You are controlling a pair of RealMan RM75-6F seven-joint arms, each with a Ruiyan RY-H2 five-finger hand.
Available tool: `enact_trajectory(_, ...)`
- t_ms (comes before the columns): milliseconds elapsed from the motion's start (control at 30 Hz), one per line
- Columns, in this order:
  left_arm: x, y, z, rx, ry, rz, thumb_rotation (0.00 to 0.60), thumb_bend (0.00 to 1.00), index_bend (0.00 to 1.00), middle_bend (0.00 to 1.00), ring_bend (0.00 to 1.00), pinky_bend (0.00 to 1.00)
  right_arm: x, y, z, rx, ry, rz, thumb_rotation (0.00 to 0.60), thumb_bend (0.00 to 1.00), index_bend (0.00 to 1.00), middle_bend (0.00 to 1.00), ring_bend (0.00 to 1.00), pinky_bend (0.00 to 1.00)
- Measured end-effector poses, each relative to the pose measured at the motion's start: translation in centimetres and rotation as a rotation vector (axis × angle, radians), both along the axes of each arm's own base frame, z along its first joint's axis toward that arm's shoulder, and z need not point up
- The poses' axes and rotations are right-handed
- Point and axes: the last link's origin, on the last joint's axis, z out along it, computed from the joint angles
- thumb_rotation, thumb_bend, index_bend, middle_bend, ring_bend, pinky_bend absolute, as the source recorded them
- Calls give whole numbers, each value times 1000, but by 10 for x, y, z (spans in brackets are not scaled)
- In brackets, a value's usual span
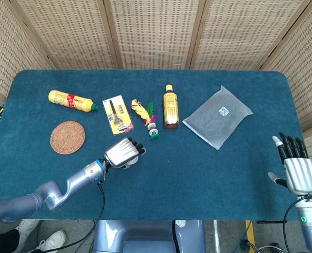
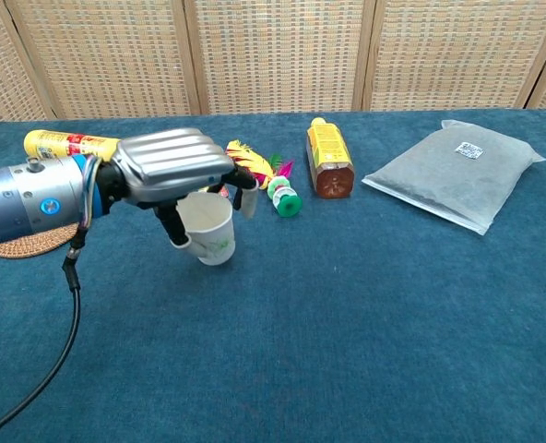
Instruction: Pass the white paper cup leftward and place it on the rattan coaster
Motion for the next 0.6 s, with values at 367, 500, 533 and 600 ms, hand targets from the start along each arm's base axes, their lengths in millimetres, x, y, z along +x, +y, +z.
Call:
enact_trajectory(367, -69, 49, 96, 205, 93, 229, 600, 0, 414, 410, 517, 535, 5, 2, -4, 9, 2, 14, 600, 0, 44, 0, 0, 0)
enact_trajectory(500, -109, 54, 117, 229, 123, 371, 600, 0, 414, 408, 516, 535, 6, 1, -6, 17, 8, 13, 600, 0, 44, 0, 0, 0)
enact_trajectory(533, -120, 54, 122, 232, 125, 409, 600, 0, 413, 408, 515, 535, 6, 1, -7, 18, 10, 13, 600, 0, 44, 0, 0, 0)
enact_trajectory(600, -133, 54, 127, 234, 123, 460, 600, 0, 413, 408, 515, 535, 6, 0, -8, 18, 12, 15, 600, 0, 45, 0, 0, 0)
